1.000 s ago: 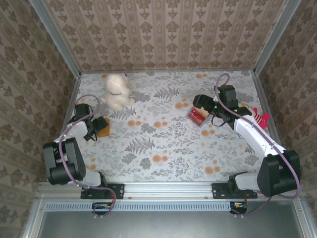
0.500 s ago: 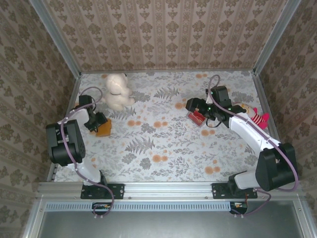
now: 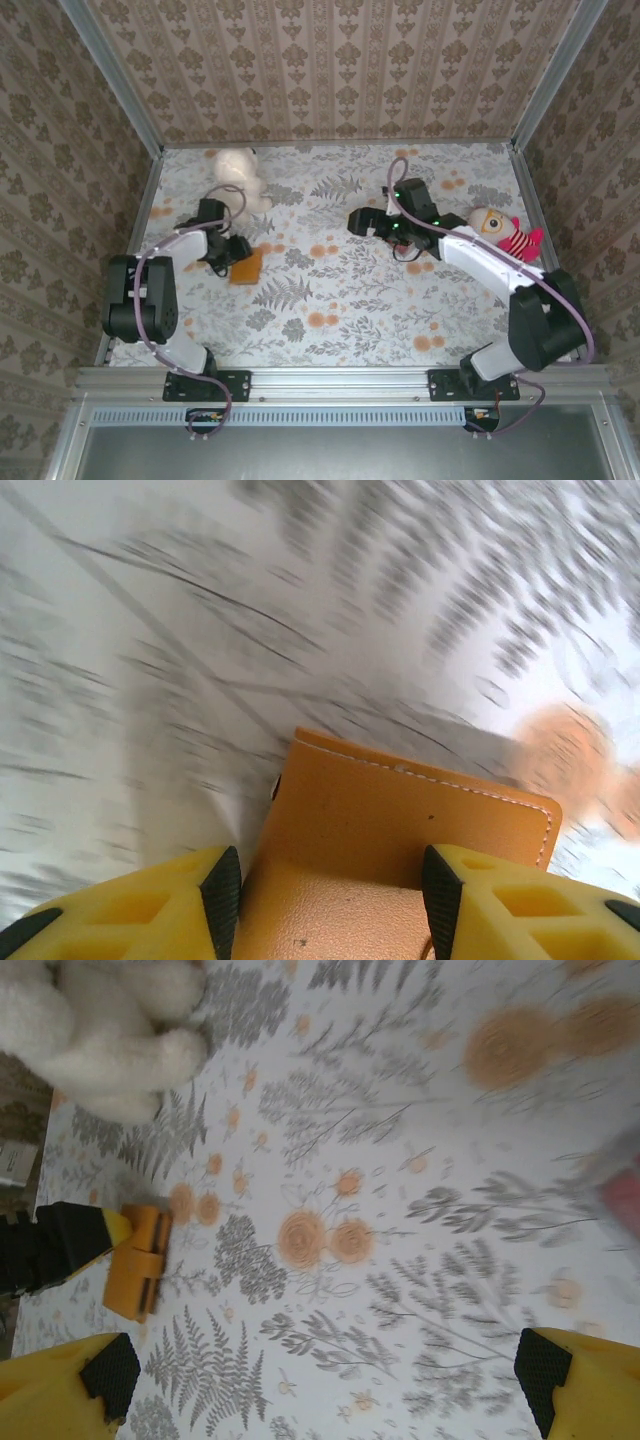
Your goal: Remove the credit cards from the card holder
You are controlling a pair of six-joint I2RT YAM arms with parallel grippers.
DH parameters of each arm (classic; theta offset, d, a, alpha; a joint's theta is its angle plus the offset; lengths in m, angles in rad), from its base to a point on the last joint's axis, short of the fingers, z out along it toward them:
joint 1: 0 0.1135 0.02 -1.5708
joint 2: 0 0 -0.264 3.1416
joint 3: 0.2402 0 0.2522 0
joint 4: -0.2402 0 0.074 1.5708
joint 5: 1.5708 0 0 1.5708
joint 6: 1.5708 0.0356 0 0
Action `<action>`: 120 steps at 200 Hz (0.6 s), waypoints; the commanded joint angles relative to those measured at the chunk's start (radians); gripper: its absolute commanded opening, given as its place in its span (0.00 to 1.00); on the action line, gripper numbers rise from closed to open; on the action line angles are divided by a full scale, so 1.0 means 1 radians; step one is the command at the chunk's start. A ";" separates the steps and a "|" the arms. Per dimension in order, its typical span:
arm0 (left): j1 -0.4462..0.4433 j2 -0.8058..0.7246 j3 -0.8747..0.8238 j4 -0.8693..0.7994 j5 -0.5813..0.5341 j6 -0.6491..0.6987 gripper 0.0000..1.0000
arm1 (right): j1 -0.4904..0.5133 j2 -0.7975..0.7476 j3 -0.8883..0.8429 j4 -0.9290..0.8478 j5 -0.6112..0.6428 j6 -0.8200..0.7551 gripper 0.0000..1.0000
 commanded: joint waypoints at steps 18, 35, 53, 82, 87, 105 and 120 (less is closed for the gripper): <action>-0.165 -0.052 -0.034 0.030 0.044 -0.140 0.49 | 0.149 0.155 0.044 0.100 -0.076 0.125 0.94; -0.196 -0.085 -0.026 0.016 0.036 -0.149 0.49 | 0.221 0.219 0.067 0.121 -0.084 0.160 0.88; -0.193 -0.133 -0.028 -0.004 0.018 -0.144 0.53 | 0.289 0.277 0.099 0.125 -0.072 0.188 0.85; -0.151 -0.188 -0.078 -0.010 0.028 -0.130 0.49 | 0.355 0.363 0.169 0.109 -0.042 0.239 0.76; -0.140 -0.192 -0.092 -0.003 0.034 -0.132 0.48 | 0.362 0.378 0.181 0.105 -0.024 0.248 0.74; -0.111 -0.198 -0.139 0.032 0.069 -0.143 0.40 | 0.381 0.440 0.229 0.101 0.020 0.272 0.68; -0.104 -0.197 -0.165 0.058 0.103 -0.151 0.37 | 0.384 0.486 0.268 0.102 0.021 0.294 0.64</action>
